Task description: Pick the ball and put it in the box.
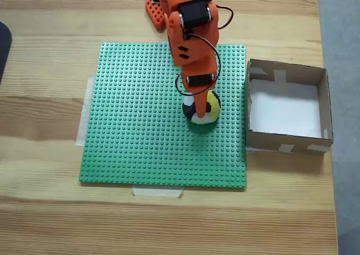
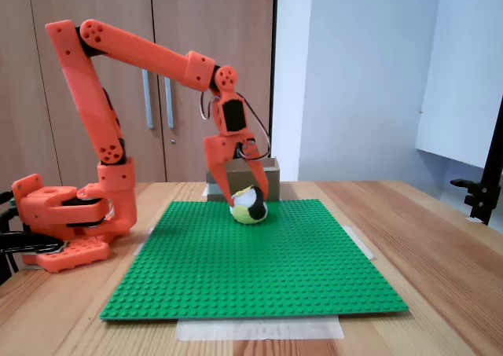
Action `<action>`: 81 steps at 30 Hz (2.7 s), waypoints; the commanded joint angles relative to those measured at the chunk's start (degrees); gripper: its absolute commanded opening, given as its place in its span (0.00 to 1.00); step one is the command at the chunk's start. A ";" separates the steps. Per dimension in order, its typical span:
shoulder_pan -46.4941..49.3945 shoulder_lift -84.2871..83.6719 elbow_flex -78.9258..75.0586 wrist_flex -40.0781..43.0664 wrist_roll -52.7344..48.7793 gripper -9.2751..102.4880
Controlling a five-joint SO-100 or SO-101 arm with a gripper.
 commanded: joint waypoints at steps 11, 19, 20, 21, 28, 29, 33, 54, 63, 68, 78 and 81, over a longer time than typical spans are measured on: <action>-0.44 2.11 2.64 -4.48 -1.85 0.34; -0.62 2.46 3.78 -6.42 -2.02 0.32; -0.62 2.46 3.87 -6.59 -2.02 0.32; -0.62 2.46 3.96 -6.68 -1.85 0.32; -0.70 2.99 4.92 -8.17 -1.14 0.31; -0.70 3.25 5.10 -8.44 -1.05 0.31; -0.70 4.31 6.42 -9.40 -0.70 0.30; -0.09 8.96 3.16 -7.82 -2.29 0.08; -0.18 8.96 -5.89 -2.46 -2.72 0.08; -0.70 8.96 -11.78 0.70 -2.64 0.08; -4.48 8.96 -20.74 3.25 -1.93 0.08; -6.59 9.05 -22.76 3.78 -1.49 0.08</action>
